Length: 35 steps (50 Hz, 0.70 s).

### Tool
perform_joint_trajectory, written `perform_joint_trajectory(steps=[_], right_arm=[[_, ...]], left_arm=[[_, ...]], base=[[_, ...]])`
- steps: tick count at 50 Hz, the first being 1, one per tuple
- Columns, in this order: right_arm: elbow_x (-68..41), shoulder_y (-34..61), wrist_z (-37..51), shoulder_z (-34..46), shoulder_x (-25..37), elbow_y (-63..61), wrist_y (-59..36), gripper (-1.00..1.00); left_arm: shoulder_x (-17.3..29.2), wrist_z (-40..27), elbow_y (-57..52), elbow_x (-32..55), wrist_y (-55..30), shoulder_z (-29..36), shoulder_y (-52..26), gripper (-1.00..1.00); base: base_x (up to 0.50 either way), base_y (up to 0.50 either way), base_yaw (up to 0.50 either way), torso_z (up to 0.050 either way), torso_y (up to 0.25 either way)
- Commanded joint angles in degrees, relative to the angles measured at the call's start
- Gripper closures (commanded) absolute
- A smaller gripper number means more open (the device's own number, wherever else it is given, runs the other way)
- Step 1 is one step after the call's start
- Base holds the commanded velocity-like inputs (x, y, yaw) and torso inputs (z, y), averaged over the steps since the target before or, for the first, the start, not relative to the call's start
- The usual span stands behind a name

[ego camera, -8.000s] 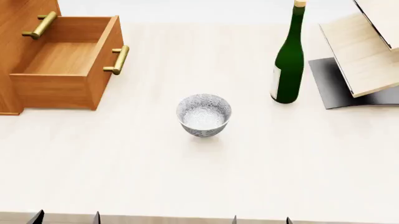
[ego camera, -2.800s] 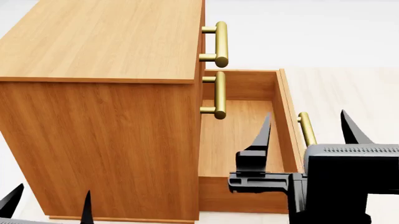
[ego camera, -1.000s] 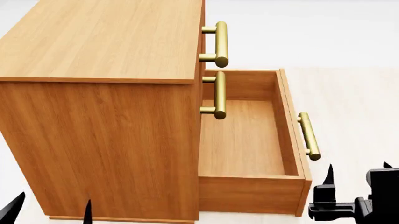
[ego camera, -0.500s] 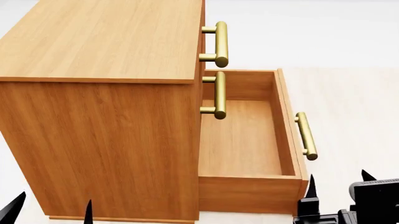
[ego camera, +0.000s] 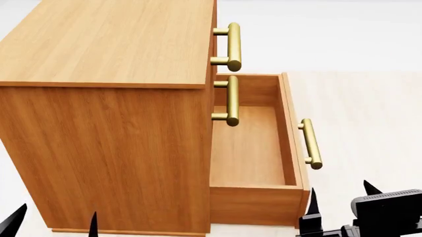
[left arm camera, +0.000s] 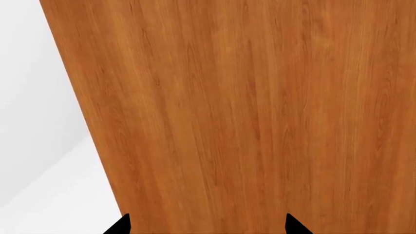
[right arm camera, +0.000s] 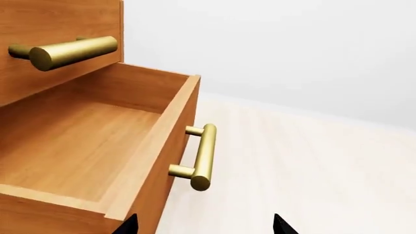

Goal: Close the bottom drawer of the cabinet.

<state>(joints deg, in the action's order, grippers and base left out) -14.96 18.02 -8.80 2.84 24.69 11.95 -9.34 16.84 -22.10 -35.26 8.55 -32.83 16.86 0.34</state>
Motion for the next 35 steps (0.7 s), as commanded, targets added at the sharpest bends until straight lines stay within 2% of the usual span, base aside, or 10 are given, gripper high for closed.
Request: perform_joint_trajectory(steps=[1, 35], right_arm=[[0.89, 0.53, -2.42, 0.41, -1.48, 0.11, 0.19, -1.00], [2.06, 2.44, -2.21, 2.75, -3.95, 5.47, 3.23, -1.00]], left_arm=[[-1.14, 1.48, 0.28, 0.34, 1.39, -1.45, 0.15, -1.00], [-0.46, 0.64, -0.07, 1.22, 1.13, -1.50, -0.10, -1.00]], base=[[0.00, 0.00, 0.00, 0.000, 0.000], [0.00, 0.00, 0.00, 0.000, 0.000]])
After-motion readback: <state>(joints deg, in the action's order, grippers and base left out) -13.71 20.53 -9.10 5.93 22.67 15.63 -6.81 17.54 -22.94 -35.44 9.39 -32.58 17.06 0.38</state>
